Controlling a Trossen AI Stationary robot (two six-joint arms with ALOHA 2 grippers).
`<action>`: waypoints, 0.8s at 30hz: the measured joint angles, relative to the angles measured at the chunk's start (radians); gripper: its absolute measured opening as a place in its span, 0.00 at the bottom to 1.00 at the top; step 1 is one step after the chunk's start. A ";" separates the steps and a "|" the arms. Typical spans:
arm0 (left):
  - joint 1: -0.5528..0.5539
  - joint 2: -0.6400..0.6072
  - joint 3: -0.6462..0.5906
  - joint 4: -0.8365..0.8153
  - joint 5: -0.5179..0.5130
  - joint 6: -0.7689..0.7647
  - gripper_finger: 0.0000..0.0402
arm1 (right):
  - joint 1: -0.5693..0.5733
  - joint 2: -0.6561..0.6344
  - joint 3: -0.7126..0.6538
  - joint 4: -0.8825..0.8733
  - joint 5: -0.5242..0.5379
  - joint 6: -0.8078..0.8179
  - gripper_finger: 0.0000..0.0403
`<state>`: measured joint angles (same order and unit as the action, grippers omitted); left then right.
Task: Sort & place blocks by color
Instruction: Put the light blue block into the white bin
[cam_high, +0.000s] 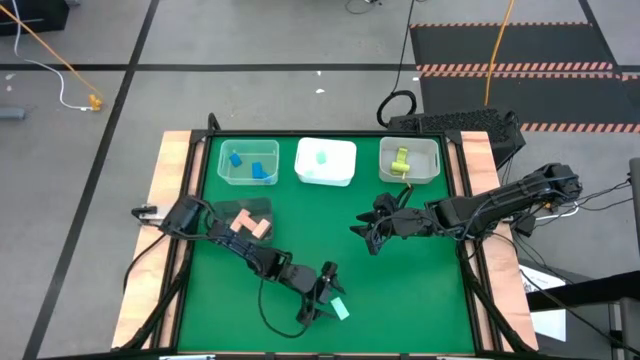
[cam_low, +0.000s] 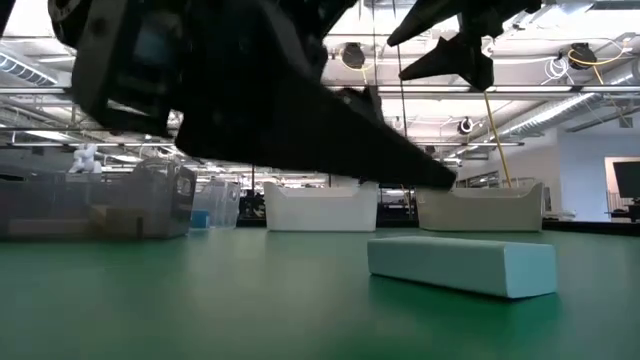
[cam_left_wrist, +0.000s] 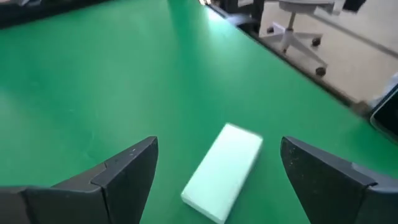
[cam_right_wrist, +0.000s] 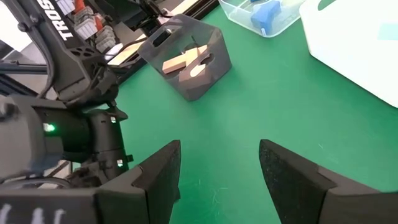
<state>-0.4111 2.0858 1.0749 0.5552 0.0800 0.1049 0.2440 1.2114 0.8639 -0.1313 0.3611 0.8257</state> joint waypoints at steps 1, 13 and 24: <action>0.002 0.008 0.002 -0.002 0.001 0.009 0.84 | 0.000 0.000 0.000 0.001 0.000 0.000 0.52; 0.013 0.092 0.033 0.007 0.027 0.024 0.83 | 0.000 0.000 0.000 0.000 0.000 0.000 0.52; 0.020 0.127 0.039 0.031 0.017 -0.031 0.77 | 0.000 0.000 0.000 0.000 0.000 0.000 0.52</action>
<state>-0.3907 2.2131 1.1137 0.5865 0.0972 0.0735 0.2437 1.2115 0.8639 -0.1310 0.3611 0.8257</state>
